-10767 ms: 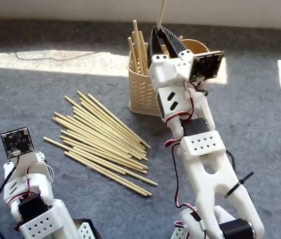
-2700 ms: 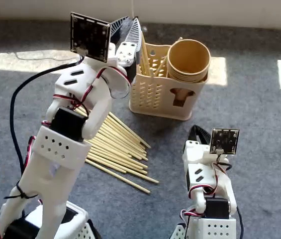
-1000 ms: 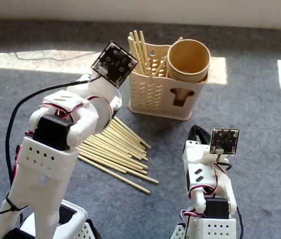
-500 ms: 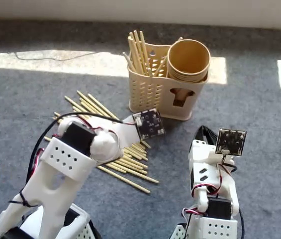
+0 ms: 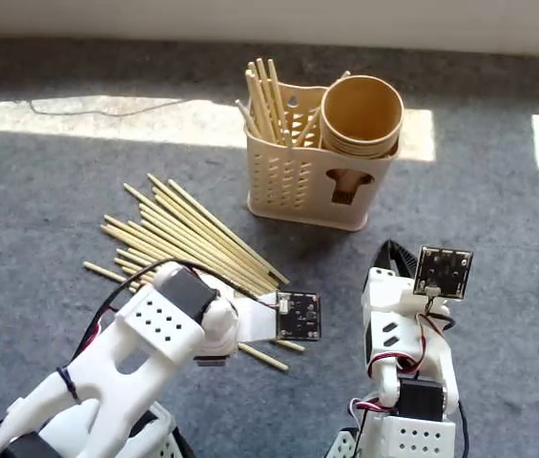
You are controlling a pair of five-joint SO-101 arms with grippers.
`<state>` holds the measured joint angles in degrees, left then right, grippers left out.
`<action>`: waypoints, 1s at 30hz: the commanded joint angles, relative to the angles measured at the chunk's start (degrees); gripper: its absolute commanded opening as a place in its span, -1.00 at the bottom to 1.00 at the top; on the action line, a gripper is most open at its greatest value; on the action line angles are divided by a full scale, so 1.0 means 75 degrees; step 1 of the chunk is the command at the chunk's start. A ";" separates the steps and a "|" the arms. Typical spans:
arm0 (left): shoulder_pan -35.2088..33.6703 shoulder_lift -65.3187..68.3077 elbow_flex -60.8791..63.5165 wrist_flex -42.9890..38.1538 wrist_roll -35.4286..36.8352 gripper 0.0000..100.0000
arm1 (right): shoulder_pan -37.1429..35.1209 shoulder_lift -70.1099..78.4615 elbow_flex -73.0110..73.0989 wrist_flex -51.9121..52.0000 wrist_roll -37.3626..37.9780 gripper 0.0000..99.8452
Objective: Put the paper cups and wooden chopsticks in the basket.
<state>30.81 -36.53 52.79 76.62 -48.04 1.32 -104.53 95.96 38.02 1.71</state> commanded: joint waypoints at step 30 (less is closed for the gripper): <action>0.0100 0.3804 -0.0639 -0.2368 -0.0516 -0.75 | 0.0053 -0.0100 0.0756 -0.0287 0.0094 -0.99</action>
<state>31.08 -9.36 49.36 60.00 -51.38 1.32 -104.53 95.96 38.02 1.71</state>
